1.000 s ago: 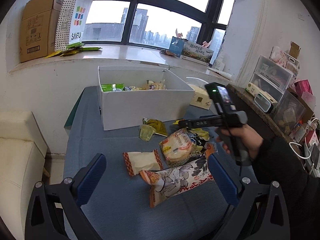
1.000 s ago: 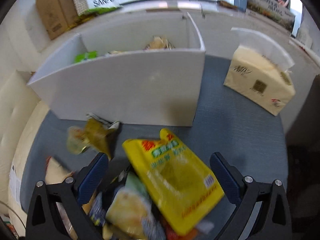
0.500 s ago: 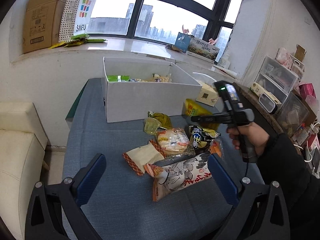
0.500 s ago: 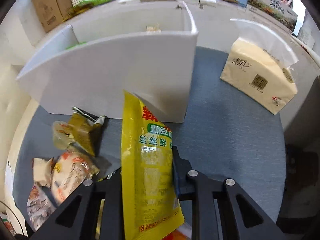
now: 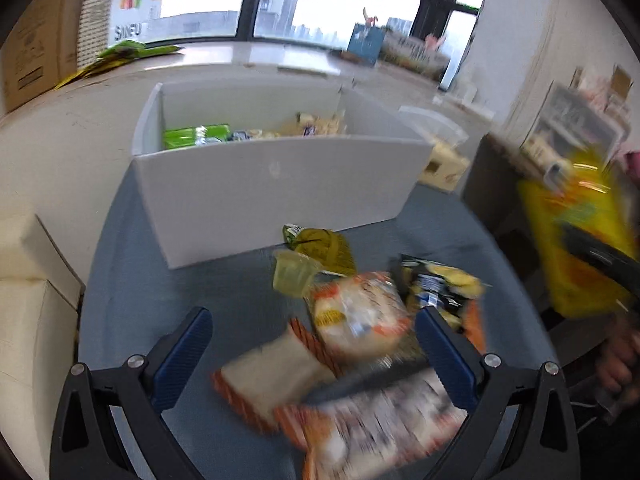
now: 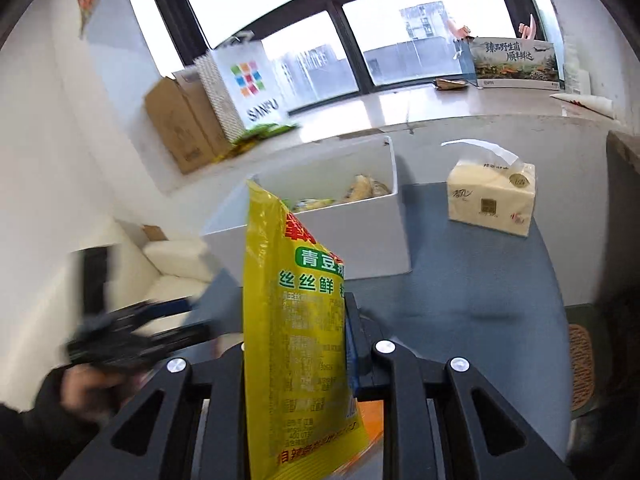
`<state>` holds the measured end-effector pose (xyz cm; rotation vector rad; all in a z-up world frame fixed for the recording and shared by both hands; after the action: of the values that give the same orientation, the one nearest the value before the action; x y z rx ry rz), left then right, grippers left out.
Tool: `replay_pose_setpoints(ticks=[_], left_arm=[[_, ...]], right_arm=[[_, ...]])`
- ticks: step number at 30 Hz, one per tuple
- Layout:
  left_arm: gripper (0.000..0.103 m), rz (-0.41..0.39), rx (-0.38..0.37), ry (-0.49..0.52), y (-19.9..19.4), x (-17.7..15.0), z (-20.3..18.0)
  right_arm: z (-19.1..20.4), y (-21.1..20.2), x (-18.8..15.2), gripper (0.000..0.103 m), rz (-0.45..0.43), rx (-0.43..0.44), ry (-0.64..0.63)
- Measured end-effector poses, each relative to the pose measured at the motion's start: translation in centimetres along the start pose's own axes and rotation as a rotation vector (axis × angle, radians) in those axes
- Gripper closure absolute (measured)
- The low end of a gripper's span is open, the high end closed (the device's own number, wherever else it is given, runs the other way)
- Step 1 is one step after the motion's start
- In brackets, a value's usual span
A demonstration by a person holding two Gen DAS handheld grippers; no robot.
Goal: Organize snacks
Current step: 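Grasp the yellow bean snack bag with the right tool and lift it, then drop the yellow bag into the white box with the right tool while the left drops a jelly cup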
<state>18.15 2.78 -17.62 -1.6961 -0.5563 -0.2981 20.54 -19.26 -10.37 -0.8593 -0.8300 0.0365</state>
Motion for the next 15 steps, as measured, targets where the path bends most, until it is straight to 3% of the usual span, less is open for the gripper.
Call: replay_pose_setpoints(ticks=[7,8,10,11,12,15], left_arm=[[0.005,0.122,0.009,-0.063,6.9,2.2,0.7],[0.011,0.132,0.012,-0.064,7.4,2.4,0.8],[0.039,0.153,0.041,-0.062,8.6,2.7,1.3],[0.058,0.156,0.059,-0.058,8.8,2.7,1.5],[0.058,0.16,0.102,-0.039,8.8,2.8,1.7],[0.058,0.144,0.071,0.003,7.9,2.4,1.4]], right_arm=[[0.8,-2.1,-2.9,0.08,-0.043,0.044,0.058],[0.6,-2.1,-3.3,0.081,-0.041,0.052,0.068],[0.2,-2.5,-3.8,0.081,-0.05,0.042,0.082],[0.0,-2.5,-3.9,0.081,-0.045,0.04,0.083],[-0.2,-2.4,-4.0,0.081,-0.039,0.045,0.086],[-0.7,-2.2,-4.3,0.081,-0.031,0.03,0.099]])
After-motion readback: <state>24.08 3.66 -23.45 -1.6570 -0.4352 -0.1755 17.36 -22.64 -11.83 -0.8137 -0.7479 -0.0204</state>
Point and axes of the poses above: each gripper's, at about its wrist camera, not at the fingertips, and y roughly the way its jaws point, z to its left, x to its top, the point moved 7 cm from there along y, roughly the way its jaws point, and after that the axes turned 11 degrees about z, right-handed, at the moved point
